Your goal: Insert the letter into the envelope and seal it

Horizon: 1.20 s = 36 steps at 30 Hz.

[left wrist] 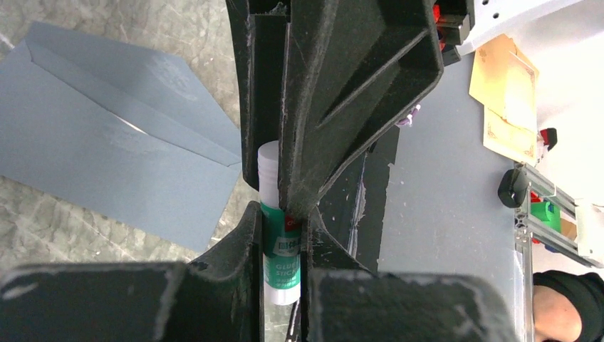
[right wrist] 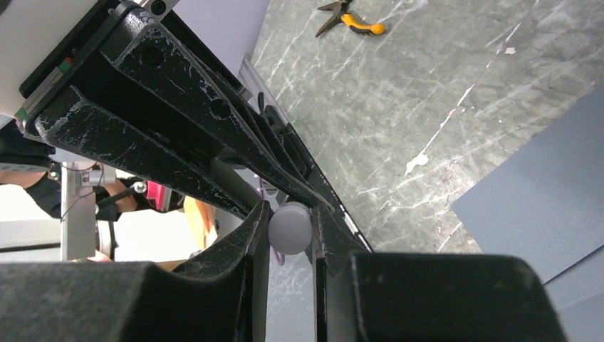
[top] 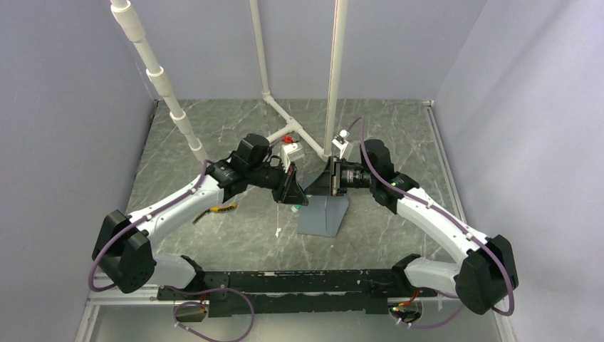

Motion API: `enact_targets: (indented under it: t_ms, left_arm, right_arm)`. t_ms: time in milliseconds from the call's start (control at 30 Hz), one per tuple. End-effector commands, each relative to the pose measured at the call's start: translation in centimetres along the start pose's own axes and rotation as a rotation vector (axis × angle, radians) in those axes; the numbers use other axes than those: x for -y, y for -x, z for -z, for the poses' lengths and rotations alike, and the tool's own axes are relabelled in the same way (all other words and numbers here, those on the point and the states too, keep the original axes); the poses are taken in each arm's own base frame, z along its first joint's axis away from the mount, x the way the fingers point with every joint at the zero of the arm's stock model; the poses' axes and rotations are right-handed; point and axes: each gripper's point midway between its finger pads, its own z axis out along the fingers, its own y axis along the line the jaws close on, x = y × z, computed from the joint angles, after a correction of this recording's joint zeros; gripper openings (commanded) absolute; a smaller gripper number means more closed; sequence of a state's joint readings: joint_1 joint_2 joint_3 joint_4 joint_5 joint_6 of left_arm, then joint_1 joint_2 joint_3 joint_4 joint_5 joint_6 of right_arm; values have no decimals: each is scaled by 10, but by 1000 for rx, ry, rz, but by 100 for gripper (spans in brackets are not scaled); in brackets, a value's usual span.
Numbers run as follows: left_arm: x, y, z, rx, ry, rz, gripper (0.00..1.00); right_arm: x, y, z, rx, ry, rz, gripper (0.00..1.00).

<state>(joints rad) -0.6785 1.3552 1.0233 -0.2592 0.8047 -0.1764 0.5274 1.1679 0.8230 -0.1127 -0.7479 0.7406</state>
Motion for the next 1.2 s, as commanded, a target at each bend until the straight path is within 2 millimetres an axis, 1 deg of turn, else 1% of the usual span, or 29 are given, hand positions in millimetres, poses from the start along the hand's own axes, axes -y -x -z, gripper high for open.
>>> enact_targets:
  t_ms: [0,133,167,200,267,333,400,600,667,700,767,833,900,967,1033,1133,1167]
  left_arm:
    - [4,-11,10,-37,9,-63,2]
    - [9,-17,15,-45,4,-73,2]
    - [10,-20,16,-49,-1,-75,3]
    - [11,-24,17,-61,-9,-76,2]
    - [16,-29,19,-90,-27,-67,2]
    - [17,-35,23,-127,-28,-66,3]
    - [20,-39,23,-133,-46,-70,2]
    - [23,-41,22,-156,-76,-60,2]
    - [19,-39,21,-152,-55,-60,2]
    - [18,-36,21,-140,-46,-62,3]
    - [13,-28,20,-108,-9,-73,2]
    - [9,-20,20,-84,25,-80,3]
    - [5,-12,20,-57,62,-66,2]
    - [0,-6,20,-26,98,-59,3]
    - [-5,0,20,10,131,-53,2]
    - [-7,7,19,61,149,-52,3]
    - [-7,9,19,76,151,-50,3]
  right_arm:
    - [-52,17,24,71,160,118,0]
    - [-69,27,38,91,238,153,0]
    - [-70,29,41,94,238,159,0]
    - [-67,32,44,103,223,174,0]
    - [-52,38,50,116,159,193,0]
    - [-44,47,63,154,169,215,0]
    - [-45,48,69,167,210,245,0]
    - [-49,39,70,134,246,354,0]
    - [-48,39,71,139,237,363,0]
    - [-44,41,70,150,215,361,0]
    - [-21,45,65,153,93,301,0]
    - [17,56,63,177,-116,236,0]
    - [60,65,68,204,-340,166,0]
    - [101,68,80,227,-562,89,0]
    - [139,69,97,244,-771,28,0]
    - [190,66,125,271,-1048,-56,0]
    - [203,64,132,277,-1114,-78,0]
